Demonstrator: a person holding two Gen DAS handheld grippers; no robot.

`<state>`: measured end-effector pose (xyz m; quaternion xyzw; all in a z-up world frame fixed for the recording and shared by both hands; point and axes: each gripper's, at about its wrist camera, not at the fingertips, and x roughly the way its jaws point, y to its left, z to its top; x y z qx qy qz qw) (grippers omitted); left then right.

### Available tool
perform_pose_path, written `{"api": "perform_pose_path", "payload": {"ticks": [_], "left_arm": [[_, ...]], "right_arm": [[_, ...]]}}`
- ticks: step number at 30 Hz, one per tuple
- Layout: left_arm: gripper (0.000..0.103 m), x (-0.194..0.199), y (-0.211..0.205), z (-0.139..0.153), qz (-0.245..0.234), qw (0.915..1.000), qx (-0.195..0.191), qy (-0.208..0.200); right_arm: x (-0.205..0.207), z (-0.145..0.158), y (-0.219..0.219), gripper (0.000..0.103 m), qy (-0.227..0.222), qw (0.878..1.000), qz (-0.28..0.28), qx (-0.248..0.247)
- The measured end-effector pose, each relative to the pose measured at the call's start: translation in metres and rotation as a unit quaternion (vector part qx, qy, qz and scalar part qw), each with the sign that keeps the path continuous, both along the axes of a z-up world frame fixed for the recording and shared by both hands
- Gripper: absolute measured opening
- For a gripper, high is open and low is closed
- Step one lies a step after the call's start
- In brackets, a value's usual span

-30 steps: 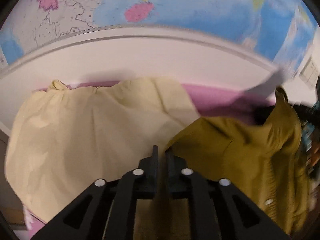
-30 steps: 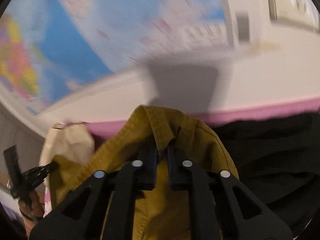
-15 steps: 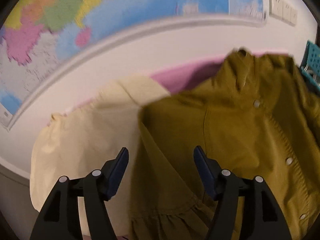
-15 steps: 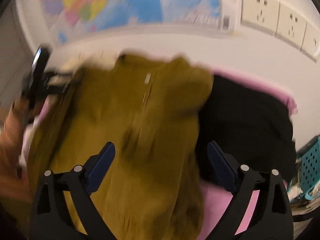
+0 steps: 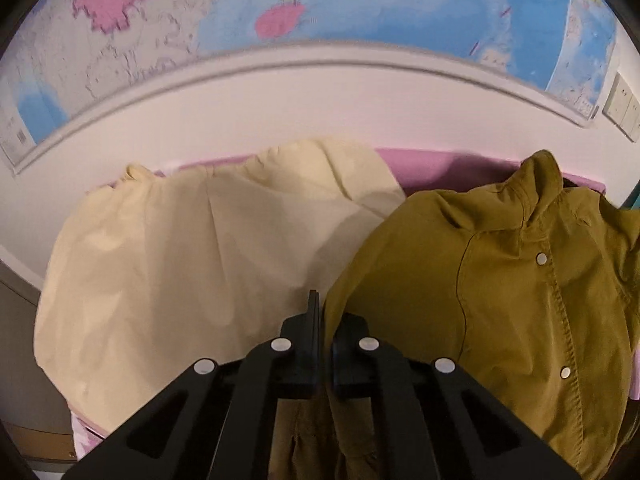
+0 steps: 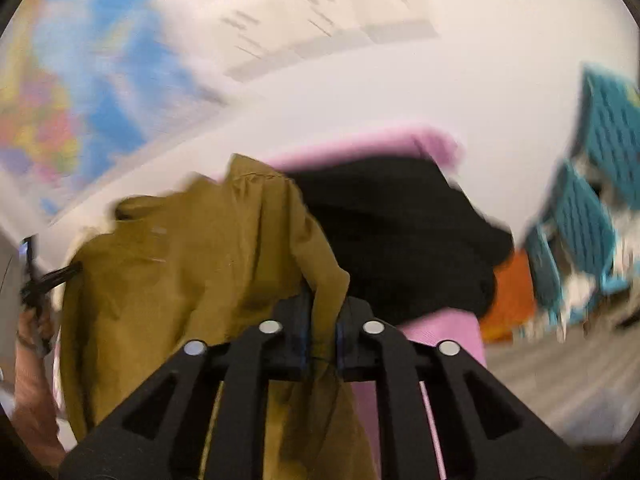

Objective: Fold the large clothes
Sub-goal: 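Lower the olive shirt flat onto the bed with both tools, then release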

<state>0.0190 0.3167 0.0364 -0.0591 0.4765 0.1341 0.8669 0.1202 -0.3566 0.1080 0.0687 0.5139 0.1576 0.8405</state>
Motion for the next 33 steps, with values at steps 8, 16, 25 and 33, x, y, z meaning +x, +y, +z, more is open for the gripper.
{"api": "perform_pose_path", "payload": {"ticks": [8,16,25,33], "left_arm": [[0.069,-0.014,-0.035,0.017,-0.046,0.9984,0.030,-0.011],[0.059,-0.023,-0.087,-0.008,-0.118,0.9871,0.099,0.043],[0.003,-0.048,-0.026,0.071,-0.015,0.9976,0.049,-0.046],[0.009,-0.007,0.007,0.034,0.054,0.9918,0.113,0.027]], "right_arm": [[-0.030,-0.003,0.003,0.074,-0.040,0.999,-0.013,0.006],[-0.086,0.041,0.055,0.078,-0.099,0.991,0.087,0.031],[-0.112,0.044,0.120,0.079,-0.102,0.975,0.186,0.058],[-0.111,0.005,0.145,0.079,-0.059,0.976,0.204,0.042]]}}
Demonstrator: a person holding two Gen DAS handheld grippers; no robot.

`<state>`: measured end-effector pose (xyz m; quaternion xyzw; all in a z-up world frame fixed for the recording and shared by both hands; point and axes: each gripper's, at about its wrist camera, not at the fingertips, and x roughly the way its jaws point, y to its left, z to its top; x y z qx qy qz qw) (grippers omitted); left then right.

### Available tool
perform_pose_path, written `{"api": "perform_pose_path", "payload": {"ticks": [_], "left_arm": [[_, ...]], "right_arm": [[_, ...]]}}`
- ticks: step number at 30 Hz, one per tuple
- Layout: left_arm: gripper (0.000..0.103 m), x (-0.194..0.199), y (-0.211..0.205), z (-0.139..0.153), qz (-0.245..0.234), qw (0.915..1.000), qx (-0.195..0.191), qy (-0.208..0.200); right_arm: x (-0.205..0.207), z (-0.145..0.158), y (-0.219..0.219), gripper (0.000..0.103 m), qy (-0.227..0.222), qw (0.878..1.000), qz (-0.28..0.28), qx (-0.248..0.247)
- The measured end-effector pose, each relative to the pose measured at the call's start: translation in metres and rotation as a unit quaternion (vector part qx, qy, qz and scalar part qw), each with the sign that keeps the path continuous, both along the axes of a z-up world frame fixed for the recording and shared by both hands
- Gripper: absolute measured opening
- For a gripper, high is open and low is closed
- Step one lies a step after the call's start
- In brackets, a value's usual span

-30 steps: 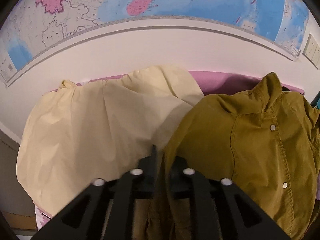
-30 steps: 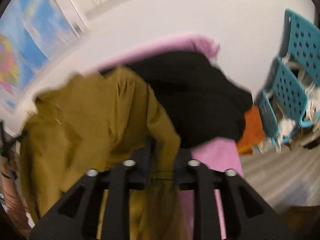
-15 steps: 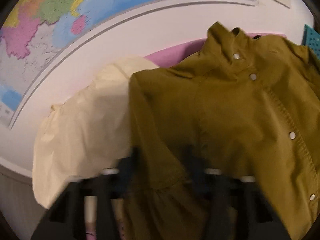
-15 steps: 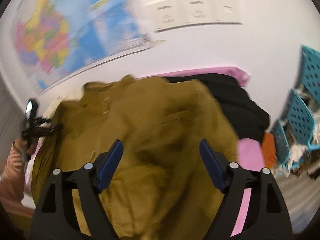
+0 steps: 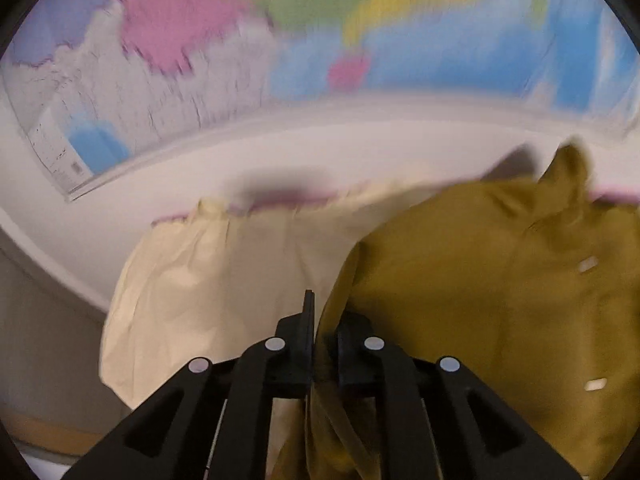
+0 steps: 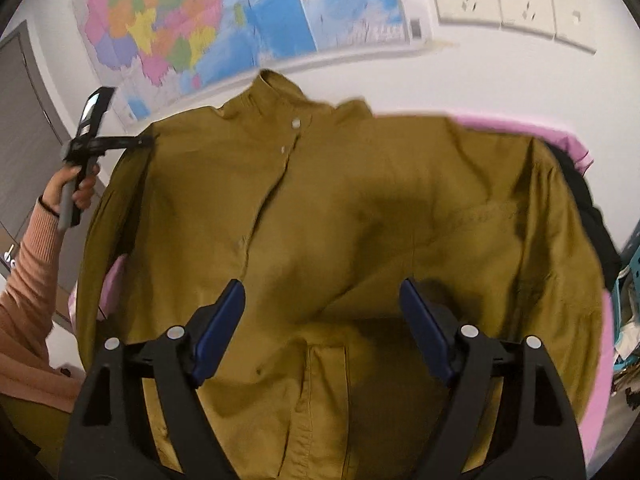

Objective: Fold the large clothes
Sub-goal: 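Lower the olive shirt flat onto the bed with both tools, then release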

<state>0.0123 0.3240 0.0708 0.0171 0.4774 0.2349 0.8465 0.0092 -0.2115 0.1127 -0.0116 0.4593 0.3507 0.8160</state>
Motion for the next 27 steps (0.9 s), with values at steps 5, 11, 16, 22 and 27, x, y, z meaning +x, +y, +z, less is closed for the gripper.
{"api": "perform_pose_path", "payload": {"ticks": [5,11,16,22,27], "left_arm": [[0.034,-0.010,-0.030,-0.019,0.009,0.9957,0.092,0.003],[0.055,-0.061,-0.060,0.029,-0.062,0.9920,0.024,-0.107],[0.060,-0.078,-0.101,0.033,-0.132,0.9844,0.004,-0.116],[0.060,-0.084,-0.136,0.000,-0.178,0.9800,-0.027,-0.085],[0.060,-0.090,-0.125,-0.028,-0.164,0.9830,-0.059,-0.059]], "right_arm": [[-0.007,-0.009,-0.032,0.079,0.006,0.999,-0.036,-0.014],[-0.011,-0.024,-0.058,0.081,0.019,0.997,-0.058,-0.048],[0.008,-0.042,-0.048,0.080,0.022,0.992,-0.076,-0.097],[0.016,-0.065,-0.036,0.024,0.004,0.978,-0.066,-0.196],[0.020,-0.038,-0.101,0.001,0.031,0.990,-0.114,-0.076]]}}
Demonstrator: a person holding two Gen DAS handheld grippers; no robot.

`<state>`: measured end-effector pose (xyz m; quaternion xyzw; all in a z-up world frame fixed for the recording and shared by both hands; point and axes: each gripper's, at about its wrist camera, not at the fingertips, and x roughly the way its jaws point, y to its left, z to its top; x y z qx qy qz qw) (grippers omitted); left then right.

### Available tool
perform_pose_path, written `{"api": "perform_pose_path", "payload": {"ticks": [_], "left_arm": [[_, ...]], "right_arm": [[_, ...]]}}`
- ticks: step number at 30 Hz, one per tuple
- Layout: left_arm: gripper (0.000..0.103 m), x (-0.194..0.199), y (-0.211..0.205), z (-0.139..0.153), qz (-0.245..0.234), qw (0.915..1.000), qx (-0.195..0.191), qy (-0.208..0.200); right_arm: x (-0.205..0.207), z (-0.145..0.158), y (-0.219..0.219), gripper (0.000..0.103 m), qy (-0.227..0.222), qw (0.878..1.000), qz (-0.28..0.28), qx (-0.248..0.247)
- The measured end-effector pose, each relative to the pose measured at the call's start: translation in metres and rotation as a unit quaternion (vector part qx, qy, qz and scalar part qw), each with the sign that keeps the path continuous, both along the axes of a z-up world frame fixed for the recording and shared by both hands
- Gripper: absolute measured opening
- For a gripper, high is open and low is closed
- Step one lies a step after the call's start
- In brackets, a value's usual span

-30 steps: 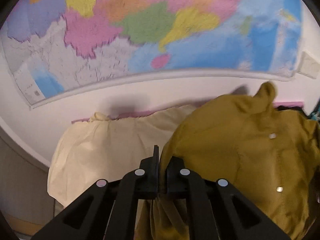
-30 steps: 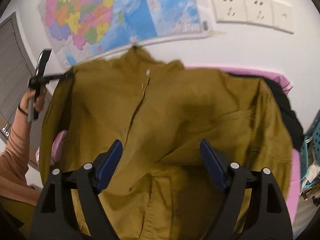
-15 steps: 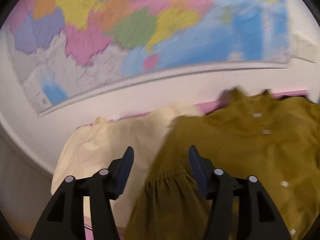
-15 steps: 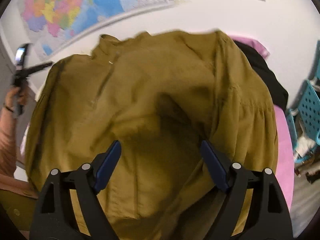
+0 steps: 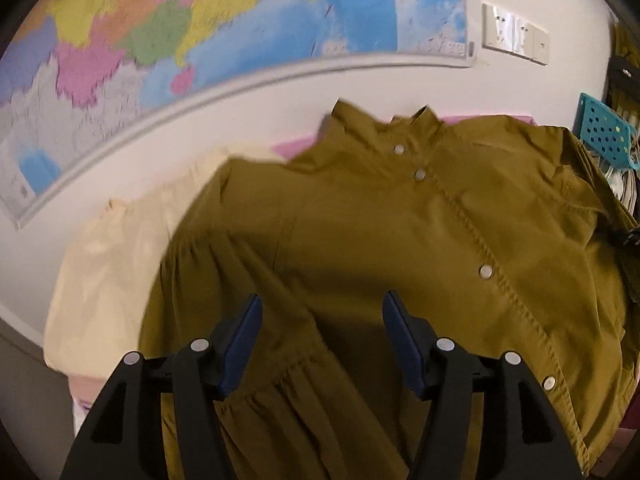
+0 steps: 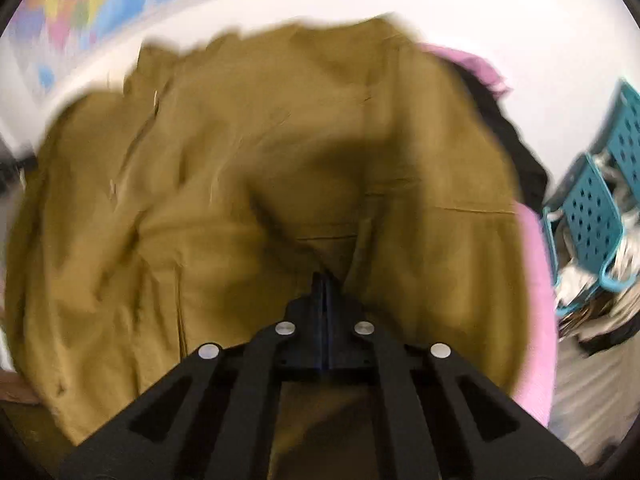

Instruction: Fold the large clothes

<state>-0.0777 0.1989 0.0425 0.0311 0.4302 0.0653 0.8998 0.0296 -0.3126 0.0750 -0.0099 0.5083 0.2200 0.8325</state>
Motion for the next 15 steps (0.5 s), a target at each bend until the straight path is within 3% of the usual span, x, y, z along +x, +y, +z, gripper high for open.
{"api": "perform_pose_path", "payload": {"ticks": [2,5,7,9,11,13,15], "left_arm": [[0.060,-0.002,0.003,-0.008,0.002,1.0000,-0.006,0.007],[0.060,-0.004,-0.003,-0.019,-0.010,0.9997,-0.007,0.022],[0.060,-0.004,-0.009,-0.021,-0.021,0.9995,-0.002,0.024],[0.060,-0.007,-0.016,-0.020,-0.031,0.9993,-0.003,0.022],[0.060,-0.011,-0.022,-0.016,-0.046,0.9987,-0.012,0.018],[0.060,-0.014,-0.028,-0.013,-0.059,0.9980,-0.018,0.011],[0.060,-0.016,-0.035,-0.009,-0.073,0.9970,-0.026,0.005]], "right_arm": [[0.001,-0.004,-0.021,0.001,0.019,0.999,-0.026,0.028],[-0.006,-0.013,-0.018,0.003,0.028,0.999,-0.025,0.009],[-0.011,-0.005,-0.016,0.013,0.020,0.999,-0.019,0.017],[-0.020,0.013,-0.022,0.046,-0.007,0.999,-0.024,0.043],[-0.034,0.033,-0.025,0.057,-0.038,0.998,-0.022,0.045],[-0.047,0.041,-0.025,0.062,-0.049,0.998,-0.008,0.033],[-0.061,0.045,-0.024,0.072,-0.051,0.998,0.010,0.017]]}}
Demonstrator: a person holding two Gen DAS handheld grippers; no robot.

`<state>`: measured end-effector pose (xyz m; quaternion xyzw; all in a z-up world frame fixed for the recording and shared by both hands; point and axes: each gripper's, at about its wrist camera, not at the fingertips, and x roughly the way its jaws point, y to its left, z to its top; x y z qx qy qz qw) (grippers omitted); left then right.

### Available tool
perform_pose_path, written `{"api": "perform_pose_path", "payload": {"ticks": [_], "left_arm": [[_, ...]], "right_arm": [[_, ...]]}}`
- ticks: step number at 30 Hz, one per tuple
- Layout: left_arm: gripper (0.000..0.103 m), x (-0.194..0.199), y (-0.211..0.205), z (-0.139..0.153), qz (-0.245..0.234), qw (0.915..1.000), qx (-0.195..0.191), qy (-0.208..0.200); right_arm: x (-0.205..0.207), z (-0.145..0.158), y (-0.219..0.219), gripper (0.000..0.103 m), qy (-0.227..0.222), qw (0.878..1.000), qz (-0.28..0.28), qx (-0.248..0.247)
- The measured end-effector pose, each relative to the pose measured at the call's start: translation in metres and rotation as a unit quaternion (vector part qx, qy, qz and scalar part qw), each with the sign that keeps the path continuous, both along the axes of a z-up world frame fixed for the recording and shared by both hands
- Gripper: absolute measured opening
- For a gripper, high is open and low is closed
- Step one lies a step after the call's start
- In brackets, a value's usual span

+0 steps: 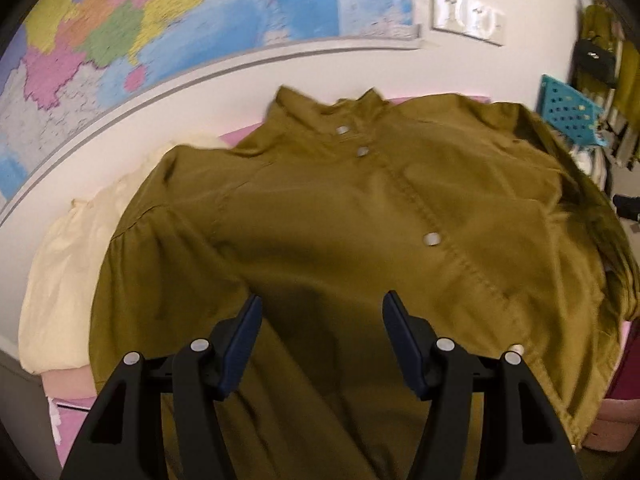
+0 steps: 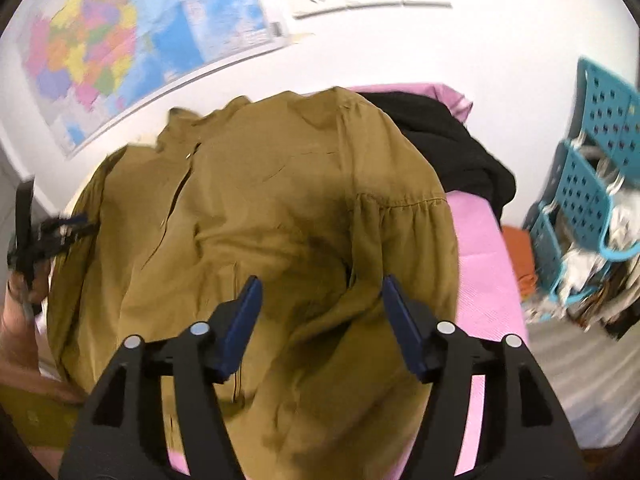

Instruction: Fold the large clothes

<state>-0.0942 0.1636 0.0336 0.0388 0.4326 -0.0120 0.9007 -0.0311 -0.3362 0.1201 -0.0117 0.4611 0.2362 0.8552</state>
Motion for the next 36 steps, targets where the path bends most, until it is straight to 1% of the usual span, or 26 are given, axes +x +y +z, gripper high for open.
{"api": "perform_pose_path", "payload": {"ticks": [2,4,5,6,7,8,9,10,11,12,13,14,15,16,17,18,20,22,24,26,28,30,32,35,36], "left_arm": [[0.060,-0.001,-0.007,0.002,-0.011,0.9999,-0.007,-0.003],[0.060,-0.001,-0.018,0.003,-0.028,0.9996,-0.010,-0.005],[0.060,0.000,-0.023,0.003,-0.035,0.9993,-0.009,-0.006],[0.060,0.001,-0.028,0.003,-0.041,0.9991,-0.010,-0.006],[0.061,0.003,-0.031,0.003,-0.048,0.9988,-0.012,-0.005],[0.063,0.004,-0.036,0.003,-0.054,0.9985,-0.014,-0.005],[0.067,0.004,-0.038,0.002,-0.057,0.9983,-0.014,-0.005],[0.068,0.005,-0.041,0.001,-0.061,0.9980,-0.016,-0.004],[0.068,0.007,-0.044,-0.001,-0.065,0.9977,-0.017,-0.002],[0.068,0.007,-0.046,-0.002,-0.067,0.9976,-0.017,0.000],[0.068,0.008,-0.049,-0.002,-0.068,0.9975,-0.017,0.001],[0.068,0.008,-0.050,-0.002,-0.071,0.9973,-0.019,0.001],[0.068,0.007,-0.050,-0.001,-0.074,0.9971,-0.020,0.000],[0.068,0.007,-0.050,0.000,-0.076,0.9969,-0.022,-0.002],[0.068,0.006,-0.050,0.002,-0.078,0.9966,-0.025,-0.004],[0.068,0.005,-0.048,0.005,-0.080,0.9962,-0.034,-0.007],[0.068,0.006,-0.044,0.009,-0.084,0.9948,-0.056,-0.010],[0.068,0.008,-0.041,0.013,-0.088,0.9933,-0.074,-0.012],[0.068,0.011,-0.040,0.017,-0.093,0.9911,-0.094,-0.011],[0.068,0.012,-0.043,0.023,-0.106,0.9877,-0.114,-0.015],[0.069,0.013,-0.046,0.030,-0.124,0.9827,-0.136,-0.020],[0.072,0.011,-0.049,0.038,-0.153,0.9736,-0.168,-0.026],[0.075,0.008,-0.050,0.048,-0.178,0.9646,-0.190,-0.040],[0.083,0.005,-0.042,0.062,-0.178,0.9599,-0.205,-0.070],[0.084,0.005,-0.038,0.064,-0.181,0.9576,-0.211,-0.076]], "right_arm": [[-0.015,-0.003,0.006,0.076,0.006,1.000,0.022,-0.021],[-0.032,-0.010,0.017,0.076,0.014,0.997,0.054,-0.055],[-0.041,-0.017,0.025,0.077,0.018,0.994,0.072,-0.078],[-0.048,-0.023,0.028,0.079,0.021,0.992,0.083,-0.092],[-0.054,-0.032,0.033,0.079,0.022,0.989,0.092,-0.114],[-0.059,-0.041,0.036,0.077,0.023,0.986,0.098,-0.132],[-0.061,-0.045,0.037,0.065,0.027,0.985,0.101,-0.134],[-0.060,-0.048,0.034,0.055,0.039,0.987,0.102,-0.118],[-0.059,-0.048,0.030,0.036,0.050,0.989,0.100,-0.097],[-0.056,-0.043,0.025,0.028,0.054,0.990,0.091,-0.088],[-0.054,-0.036,0.020,0.024,0.055,0.992,0.088,-0.073],[-0.052,-0.022,0.013,0.019,0.049,0.994,0.083,-0.049],[-0.050,-0.010,0.007,0.014,0.037,0.996,0.072,-0.044],[-0.047,0.010,-0.004,0.013,0.019,0.998,0.055,-0.026],[-0.044,0.032,-0.017,0.013,0.002,0.999,0.038,0.007],[-0.042,0.052,-0.030,0.013,-0.014,0.999,0.023,0.045],[-0.038,0.082,-0.048,0.013,-0.035,0.993,0.004,0.115],[-0.033,0.099,-0.052,0.014,-0.049,0.987,-0.001,0.156],[-0.022,0.108,-0.047,0.015,-0.046,0.978,0.005,0.203],[-0.010,0.111,-0.026,0.015,-0.030,0.972,0.024,0.233],[-0.004,0.114,0.001,0.015,-0.022,0.969,0.044,0.244],[0.003,0.121,0.034,0.015,-0.014,0.962,0.072,0.263],[0.015,0.128,0.069,0.015,-0.006,0.953,0.096,0.286],[0.027,0.138,0.112,0.016,0.004,0.945,0.130,0.299],[0.034,0.136,0.129,0.017,0.011,0.942,0.140,0.306]]}}
